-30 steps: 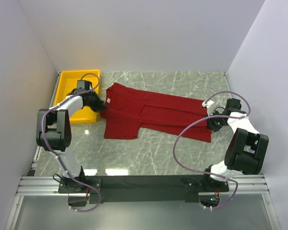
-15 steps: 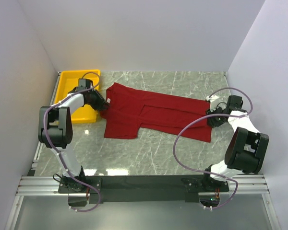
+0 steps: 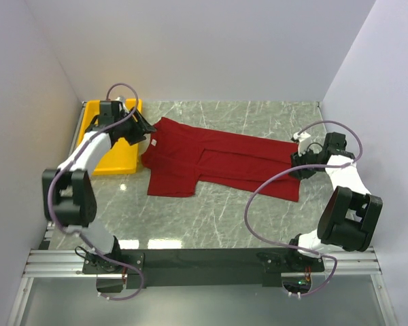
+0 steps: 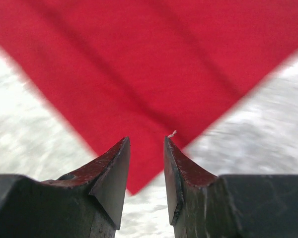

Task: Fold and stack the t-shirts
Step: Fold the tshirt

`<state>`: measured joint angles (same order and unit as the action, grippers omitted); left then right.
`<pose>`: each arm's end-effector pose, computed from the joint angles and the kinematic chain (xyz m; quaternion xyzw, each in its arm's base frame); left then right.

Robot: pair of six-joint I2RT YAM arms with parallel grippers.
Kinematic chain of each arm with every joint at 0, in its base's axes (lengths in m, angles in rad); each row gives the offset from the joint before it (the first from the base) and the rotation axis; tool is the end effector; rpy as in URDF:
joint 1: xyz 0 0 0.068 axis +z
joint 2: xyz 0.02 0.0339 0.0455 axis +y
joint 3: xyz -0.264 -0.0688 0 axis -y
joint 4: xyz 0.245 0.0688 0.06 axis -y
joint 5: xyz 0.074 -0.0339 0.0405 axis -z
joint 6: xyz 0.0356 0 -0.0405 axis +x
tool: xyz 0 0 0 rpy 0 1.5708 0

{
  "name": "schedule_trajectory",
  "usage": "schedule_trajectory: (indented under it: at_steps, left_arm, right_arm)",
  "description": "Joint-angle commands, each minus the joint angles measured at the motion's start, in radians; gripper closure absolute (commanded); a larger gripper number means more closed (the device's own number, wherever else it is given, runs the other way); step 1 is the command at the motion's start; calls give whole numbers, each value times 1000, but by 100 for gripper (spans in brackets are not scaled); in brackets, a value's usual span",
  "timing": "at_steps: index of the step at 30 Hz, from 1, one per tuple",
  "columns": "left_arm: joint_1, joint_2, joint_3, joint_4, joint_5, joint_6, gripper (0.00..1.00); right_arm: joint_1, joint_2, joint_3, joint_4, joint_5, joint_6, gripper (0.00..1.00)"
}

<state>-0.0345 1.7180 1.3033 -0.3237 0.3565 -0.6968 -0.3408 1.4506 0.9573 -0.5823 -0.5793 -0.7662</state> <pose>0.3859 -0.0257 0.2586 -0.2249 0.8745 -0.2937 0.3136 0.2722 -0.0758 0.2211 -0.2646 0.8934 0.1121 0.3454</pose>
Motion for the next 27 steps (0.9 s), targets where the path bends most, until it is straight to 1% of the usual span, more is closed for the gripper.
schedule_trajectory:
  at_steps: [1, 2, 3, 4, 6, 7, 11, 14, 17, 18, 23, 24, 25, 26, 27]
  left_arm:
    - [-4, -187, -82, 9, 30, 109, 37]
    - [-4, -217, -158, -1, 33, 114, 37]
    - [-4, -282, -203, -26, 38, 115, 36]
    - [-5, -316, -296, -38, 36, 111, 35]
    - [-8, -406, -387, -60, 33, 100, 32]
    - [-11, -431, -463, -96, 21, 83, 31]
    - [-31, -521, -601, -132, -75, 39, 31]
    - [-47, -526, -642, -115, -122, -1, 35]
    - [-80, -476, -642, -83, -189, -26, 36]
    - [-102, -434, -636, -78, -227, -30, 36]
    - [-146, -324, -590, -48, -298, -44, 37]
    - [-154, -302, -588, -41, -304, -47, 41]
    - [-159, -295, -585, -38, -316, -53, 41]
    - [-162, -288, -585, -32, -320, -56, 44]
    - [-168, -279, -588, -28, -324, -61, 52]
  right_arm:
    - [19, -62, 15, -200, -174, -160, 59]
    - [20, -84, -12, -197, -180, -151, 60]
    - [22, -97, -28, -189, -185, -148, 60]
    - [23, -110, -43, -180, -188, -133, 60]
    - [25, -140, -80, -169, -191, -122, 60]
    - [26, -150, -89, -162, -194, -110, 60]
    - [29, -180, -132, -145, -203, -88, 60]
    - [33, -179, -137, -134, -218, -71, 60]
    - [37, -179, -134, -128, -229, -55, 60]
    - [40, -180, -135, -125, -231, -51, 60]
    - [39, -200, -134, -129, -228, -44, 60]
    - [40, -205, -135, -129, -225, -42, 60]
    - [40, -210, -138, -129, -223, -44, 60]
    - [40, -220, -144, -128, -223, -42, 60]
    - [40, -226, -146, -126, -221, -41, 60]
